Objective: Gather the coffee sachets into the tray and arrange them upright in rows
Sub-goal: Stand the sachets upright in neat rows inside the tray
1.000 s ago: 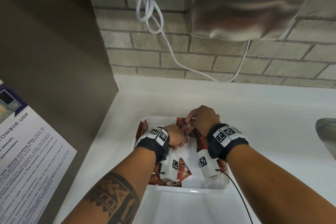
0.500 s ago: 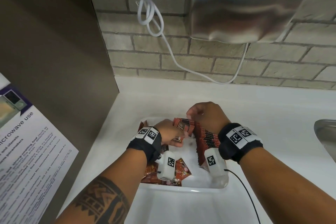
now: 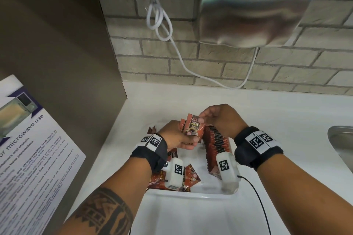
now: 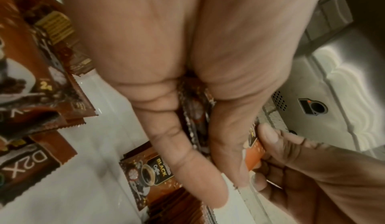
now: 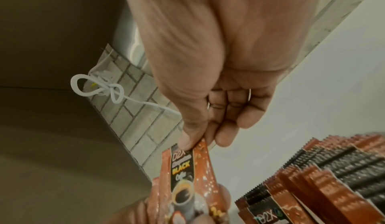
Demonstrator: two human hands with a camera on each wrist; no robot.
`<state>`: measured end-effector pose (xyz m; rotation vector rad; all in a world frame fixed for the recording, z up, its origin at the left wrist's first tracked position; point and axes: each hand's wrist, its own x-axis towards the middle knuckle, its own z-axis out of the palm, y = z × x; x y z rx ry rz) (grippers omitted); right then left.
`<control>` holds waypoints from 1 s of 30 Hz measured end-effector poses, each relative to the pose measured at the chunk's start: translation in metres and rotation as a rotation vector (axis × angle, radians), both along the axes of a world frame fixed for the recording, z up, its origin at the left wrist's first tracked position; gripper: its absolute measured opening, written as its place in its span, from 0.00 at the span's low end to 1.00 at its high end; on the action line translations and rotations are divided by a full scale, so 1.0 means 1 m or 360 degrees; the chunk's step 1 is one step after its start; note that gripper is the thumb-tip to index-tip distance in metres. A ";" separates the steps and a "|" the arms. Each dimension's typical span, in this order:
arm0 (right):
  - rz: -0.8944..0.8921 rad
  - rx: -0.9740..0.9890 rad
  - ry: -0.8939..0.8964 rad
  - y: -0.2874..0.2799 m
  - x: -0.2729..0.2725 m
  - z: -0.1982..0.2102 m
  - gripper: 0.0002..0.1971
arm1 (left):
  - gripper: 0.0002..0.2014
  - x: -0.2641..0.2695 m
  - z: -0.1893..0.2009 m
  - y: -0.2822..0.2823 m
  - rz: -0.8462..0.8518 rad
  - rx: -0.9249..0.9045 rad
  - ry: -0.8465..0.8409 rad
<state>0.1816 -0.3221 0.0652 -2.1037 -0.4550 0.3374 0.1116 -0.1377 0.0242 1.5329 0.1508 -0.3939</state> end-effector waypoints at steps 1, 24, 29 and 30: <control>0.0003 0.0001 -0.0011 0.001 -0.001 0.001 0.03 | 0.18 0.000 0.000 0.000 0.0015 0.0014 0.0002; -0.0133 -0.0797 -0.0147 0.020 0.004 -0.034 0.18 | 0.12 0.001 -0.001 -0.019 -0.0397 0.0833 0.0533; -0.0105 -0.0856 -0.0120 0.020 0.007 -0.040 0.19 | 0.12 0.005 0.000 -0.022 -0.0373 0.0858 0.0540; -0.0100 -0.0863 -0.0111 0.020 0.007 -0.041 0.20 | 0.12 0.006 -0.001 -0.022 -0.0372 0.0862 0.0542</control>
